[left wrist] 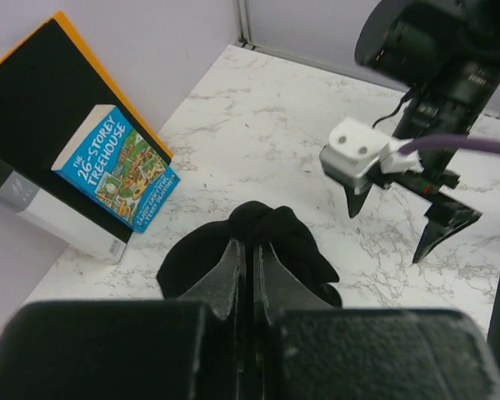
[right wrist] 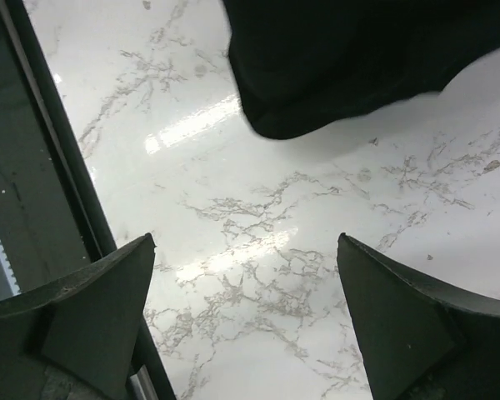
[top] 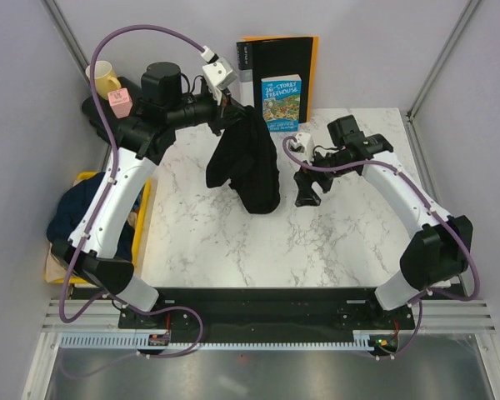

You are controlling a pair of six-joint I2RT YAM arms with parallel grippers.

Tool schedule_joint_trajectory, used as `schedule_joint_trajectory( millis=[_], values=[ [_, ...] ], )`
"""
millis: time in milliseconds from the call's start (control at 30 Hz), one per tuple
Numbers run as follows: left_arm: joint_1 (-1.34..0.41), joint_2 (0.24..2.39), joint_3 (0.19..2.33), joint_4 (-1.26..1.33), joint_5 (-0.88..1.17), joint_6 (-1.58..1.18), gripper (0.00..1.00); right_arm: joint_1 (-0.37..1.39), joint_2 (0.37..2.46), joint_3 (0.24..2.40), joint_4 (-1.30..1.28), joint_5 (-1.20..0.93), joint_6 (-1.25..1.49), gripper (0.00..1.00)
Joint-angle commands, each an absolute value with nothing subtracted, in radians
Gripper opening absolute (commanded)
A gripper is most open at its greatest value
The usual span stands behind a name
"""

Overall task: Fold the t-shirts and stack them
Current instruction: Move the tshirt to the center of the board

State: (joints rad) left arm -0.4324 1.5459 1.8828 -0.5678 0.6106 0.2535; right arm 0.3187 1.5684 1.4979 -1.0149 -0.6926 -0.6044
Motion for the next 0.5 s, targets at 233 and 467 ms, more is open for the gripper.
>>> schedule_joint_trajectory(
  millis=[233,467],
  values=[
    [-0.436,1.488,2.028,-0.593,0.771,0.265,0.02,0.327,1.716,1.603,-0.629,-0.506,-0.517,0.98],
    [-0.436,1.411,2.006,-0.724,0.756,0.357,0.02,0.293,1.779,1.718,-0.626,-0.558,-0.534,0.98]
  ],
)
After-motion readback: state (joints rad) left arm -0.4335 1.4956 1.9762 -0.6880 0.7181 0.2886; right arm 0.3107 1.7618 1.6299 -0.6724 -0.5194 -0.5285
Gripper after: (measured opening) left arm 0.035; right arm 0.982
